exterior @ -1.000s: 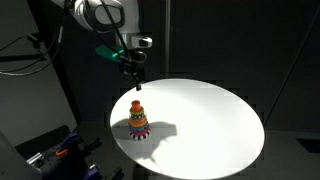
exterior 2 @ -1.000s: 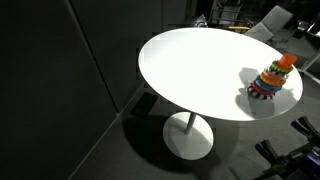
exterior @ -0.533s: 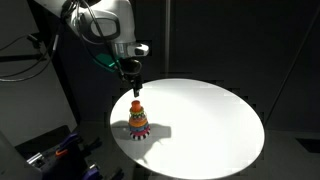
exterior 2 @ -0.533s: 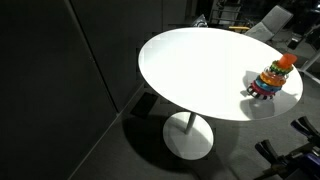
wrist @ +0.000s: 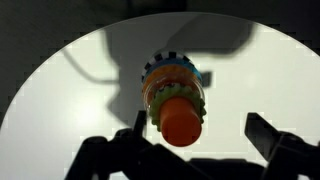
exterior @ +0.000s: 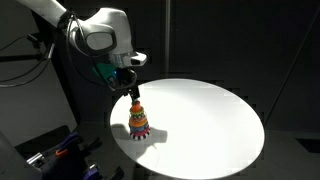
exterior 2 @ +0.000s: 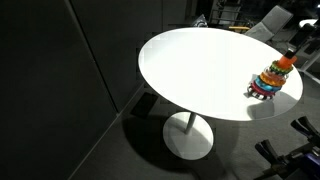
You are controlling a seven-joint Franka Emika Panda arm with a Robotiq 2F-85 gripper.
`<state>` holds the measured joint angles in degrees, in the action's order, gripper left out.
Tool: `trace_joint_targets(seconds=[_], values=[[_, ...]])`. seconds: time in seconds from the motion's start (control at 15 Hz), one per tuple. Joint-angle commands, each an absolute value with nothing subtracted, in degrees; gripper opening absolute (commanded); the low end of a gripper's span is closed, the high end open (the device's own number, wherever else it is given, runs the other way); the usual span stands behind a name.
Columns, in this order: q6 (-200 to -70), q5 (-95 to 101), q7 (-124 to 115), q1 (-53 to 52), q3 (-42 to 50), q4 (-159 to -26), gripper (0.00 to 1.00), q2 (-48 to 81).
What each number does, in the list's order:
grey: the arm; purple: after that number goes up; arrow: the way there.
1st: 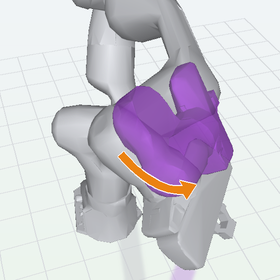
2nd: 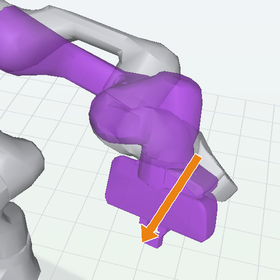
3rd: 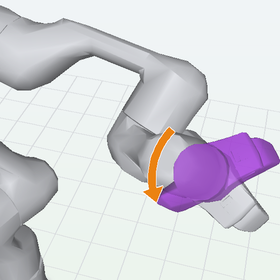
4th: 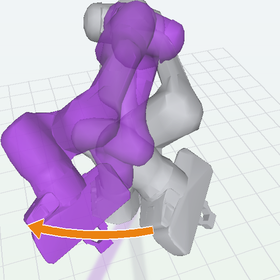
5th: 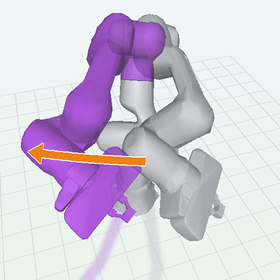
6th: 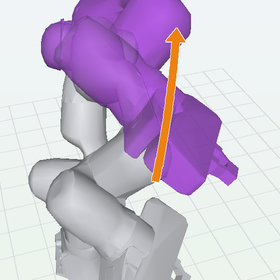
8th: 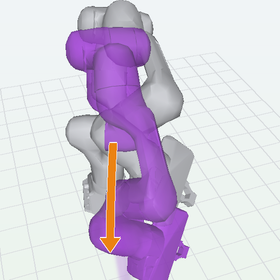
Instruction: Remove the light green ring from the rings stacking stand and put it on the table
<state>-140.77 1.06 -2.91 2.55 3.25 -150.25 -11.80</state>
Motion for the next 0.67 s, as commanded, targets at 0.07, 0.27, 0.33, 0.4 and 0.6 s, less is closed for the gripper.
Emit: trace_joint_targets(seconds=[0.07,0.27,0.33,0.4,0.6], values=[[-144.89,0.53,-3.3,3.16,3.16,-151.17,1.0,-9.95],[-146.83,0.05,-2.92,3.05,3.25,-150.71,1.0,-8.0],[-147.28,-0.21,-2.74,2.97,3.28,-150.61,1.0,-7.45],[-147.79,-0.37,-2.74,2.94,3.27,-150.55,1.0,-6.92],[-149.18,-0.61,-2.86,2.95,3.23,-150.5,1.0,-5.4]])
